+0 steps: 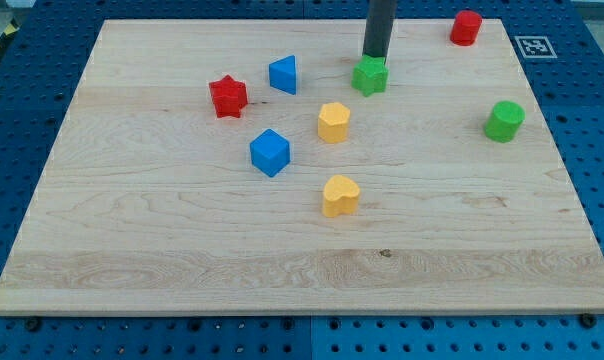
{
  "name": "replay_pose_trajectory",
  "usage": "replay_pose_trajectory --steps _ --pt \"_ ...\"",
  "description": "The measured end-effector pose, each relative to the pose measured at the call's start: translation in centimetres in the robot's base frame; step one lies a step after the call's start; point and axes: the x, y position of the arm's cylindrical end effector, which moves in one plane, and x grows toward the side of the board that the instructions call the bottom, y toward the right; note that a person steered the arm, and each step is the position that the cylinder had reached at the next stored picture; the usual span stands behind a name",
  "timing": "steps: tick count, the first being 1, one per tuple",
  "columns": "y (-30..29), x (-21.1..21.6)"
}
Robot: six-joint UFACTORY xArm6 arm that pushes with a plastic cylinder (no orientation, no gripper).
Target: Slightly push the red circle downwards
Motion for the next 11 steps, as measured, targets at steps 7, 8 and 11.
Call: replay_pose_trajectory --steps 7,8,11 --pt "13.9 -10.1" --pt "16.3 -10.1" --pt "17.2 -10.1"
